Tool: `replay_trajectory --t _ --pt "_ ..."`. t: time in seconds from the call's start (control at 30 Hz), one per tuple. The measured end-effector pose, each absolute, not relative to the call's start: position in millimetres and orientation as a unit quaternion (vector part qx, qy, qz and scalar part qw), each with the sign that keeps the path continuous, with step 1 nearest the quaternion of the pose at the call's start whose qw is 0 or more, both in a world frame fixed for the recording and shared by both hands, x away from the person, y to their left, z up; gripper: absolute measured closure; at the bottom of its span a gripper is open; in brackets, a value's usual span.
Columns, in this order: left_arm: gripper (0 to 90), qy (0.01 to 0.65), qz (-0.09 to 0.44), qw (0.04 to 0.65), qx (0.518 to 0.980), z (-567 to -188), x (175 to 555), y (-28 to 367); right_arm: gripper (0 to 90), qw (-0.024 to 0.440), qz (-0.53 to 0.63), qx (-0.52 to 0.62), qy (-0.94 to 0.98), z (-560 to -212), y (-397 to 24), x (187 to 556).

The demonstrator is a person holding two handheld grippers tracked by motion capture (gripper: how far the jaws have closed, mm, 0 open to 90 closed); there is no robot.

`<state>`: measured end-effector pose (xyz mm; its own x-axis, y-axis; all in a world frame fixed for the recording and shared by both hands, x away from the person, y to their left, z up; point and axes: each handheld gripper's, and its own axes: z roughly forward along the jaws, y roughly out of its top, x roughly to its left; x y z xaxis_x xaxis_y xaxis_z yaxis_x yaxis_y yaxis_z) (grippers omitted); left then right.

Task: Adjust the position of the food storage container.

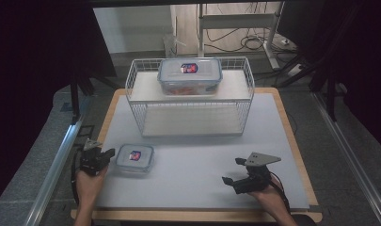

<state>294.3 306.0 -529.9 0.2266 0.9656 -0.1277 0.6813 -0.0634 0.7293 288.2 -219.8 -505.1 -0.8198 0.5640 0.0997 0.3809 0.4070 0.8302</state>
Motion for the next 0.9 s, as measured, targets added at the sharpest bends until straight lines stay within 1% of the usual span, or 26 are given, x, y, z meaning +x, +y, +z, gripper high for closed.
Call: replay_trajectory --t 0.13,0.23,0.3,0.6,0.9 --pt "89.8 0.586 0.197 0.348 0.705 -530 297 302 9.7 0.098 0.462 0.285 0.834 -506 -220 288" --pt "89.8 0.590 0.176 0.366 0.698 -532 298 303 9.6 0.094 0.466 0.285 0.833 -506 -220 289" --pt "89.8 0.587 0.172 0.368 0.701 -532 299 299 9.7 0.094 0.463 0.285 0.834 -506 -220 289" --pt "89.8 0.543 0.156 0.370 0.737 -528 307 255 9.6 0.090 0.458 0.291 0.835 -507 -220 291" --pt "89.8 0.515 0.133 0.379 0.757 -525 306 225 9.9 0.085 0.451 0.305 0.834 -507 -223 294"
